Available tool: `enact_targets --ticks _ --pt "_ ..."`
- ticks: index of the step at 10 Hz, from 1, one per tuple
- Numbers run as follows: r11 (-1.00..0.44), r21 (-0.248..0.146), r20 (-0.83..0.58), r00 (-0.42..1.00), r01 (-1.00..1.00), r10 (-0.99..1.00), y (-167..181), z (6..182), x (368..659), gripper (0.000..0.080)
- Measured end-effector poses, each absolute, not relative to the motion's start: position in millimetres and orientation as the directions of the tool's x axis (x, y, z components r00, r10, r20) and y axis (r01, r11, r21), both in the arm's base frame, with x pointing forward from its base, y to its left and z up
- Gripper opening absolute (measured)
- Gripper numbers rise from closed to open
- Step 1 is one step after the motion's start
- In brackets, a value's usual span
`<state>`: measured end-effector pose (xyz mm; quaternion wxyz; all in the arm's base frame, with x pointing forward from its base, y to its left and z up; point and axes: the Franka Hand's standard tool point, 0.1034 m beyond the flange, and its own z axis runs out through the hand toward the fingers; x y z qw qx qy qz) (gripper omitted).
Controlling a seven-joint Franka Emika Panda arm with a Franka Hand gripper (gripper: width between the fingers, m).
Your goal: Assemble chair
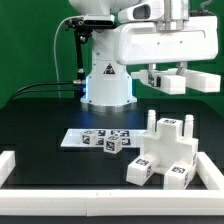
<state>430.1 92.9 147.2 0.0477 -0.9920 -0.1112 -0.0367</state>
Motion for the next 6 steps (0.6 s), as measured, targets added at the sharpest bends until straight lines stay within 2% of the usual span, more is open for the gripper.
enact_targets --ticks 1,3,4,6 --pt "-0.973 -0.134 0.086 0.98 0.189 0.178 89 147.9 432 0.0284" --pt "-0.986 -0.151 0.022 0.997 -0.069 -0.073 86 152.9 448 0.0284" --pt "-0.976 -0.183 -0.017 0.993 -0.121 -0.12 87 151.4 453 0.0284" --pt "-0.975 -0.184 -0.02 0.992 -0.126 -0.124 86 150.2 453 0.0284"
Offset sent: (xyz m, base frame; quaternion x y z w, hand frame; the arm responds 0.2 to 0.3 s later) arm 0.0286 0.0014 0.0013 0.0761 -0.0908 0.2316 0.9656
